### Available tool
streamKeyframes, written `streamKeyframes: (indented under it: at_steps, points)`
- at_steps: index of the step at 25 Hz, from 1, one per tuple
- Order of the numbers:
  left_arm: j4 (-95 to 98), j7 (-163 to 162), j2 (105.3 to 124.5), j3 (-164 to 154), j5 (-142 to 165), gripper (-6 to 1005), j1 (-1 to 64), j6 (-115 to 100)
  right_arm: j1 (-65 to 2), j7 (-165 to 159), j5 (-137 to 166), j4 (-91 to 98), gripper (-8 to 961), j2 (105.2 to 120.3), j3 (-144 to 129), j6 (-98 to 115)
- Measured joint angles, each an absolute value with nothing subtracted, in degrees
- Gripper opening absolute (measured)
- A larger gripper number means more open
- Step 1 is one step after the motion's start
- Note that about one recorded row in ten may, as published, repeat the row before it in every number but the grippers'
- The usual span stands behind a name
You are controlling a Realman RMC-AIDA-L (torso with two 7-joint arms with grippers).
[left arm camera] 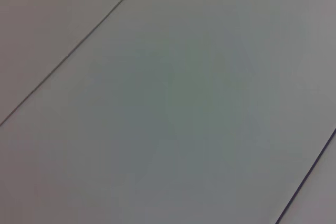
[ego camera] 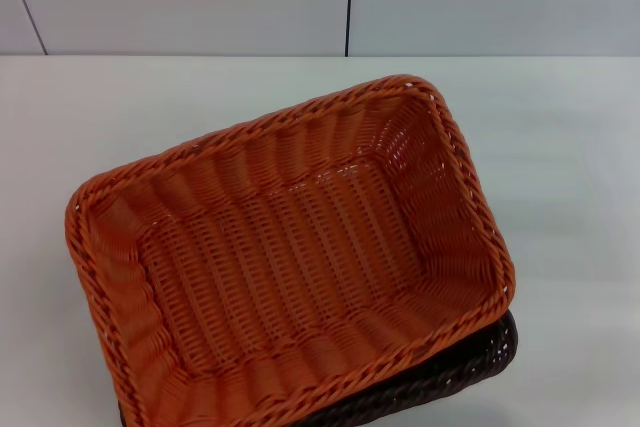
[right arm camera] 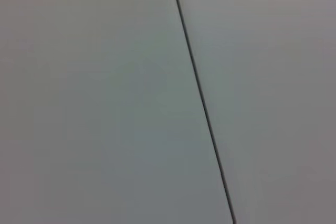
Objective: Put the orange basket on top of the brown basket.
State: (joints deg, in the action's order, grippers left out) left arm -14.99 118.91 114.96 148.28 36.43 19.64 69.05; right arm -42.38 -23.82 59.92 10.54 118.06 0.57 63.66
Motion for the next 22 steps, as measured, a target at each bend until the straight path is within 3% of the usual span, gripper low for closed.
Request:
streamKeyframes:
  at_steps: [22]
  points:
    - [-15.6, 115.7, 113.8, 144.9, 36.8, 801, 19.7, 69.1, -41.1, -23.9, 56.7, 9.6, 719, 118.23, 0.4, 64.0]
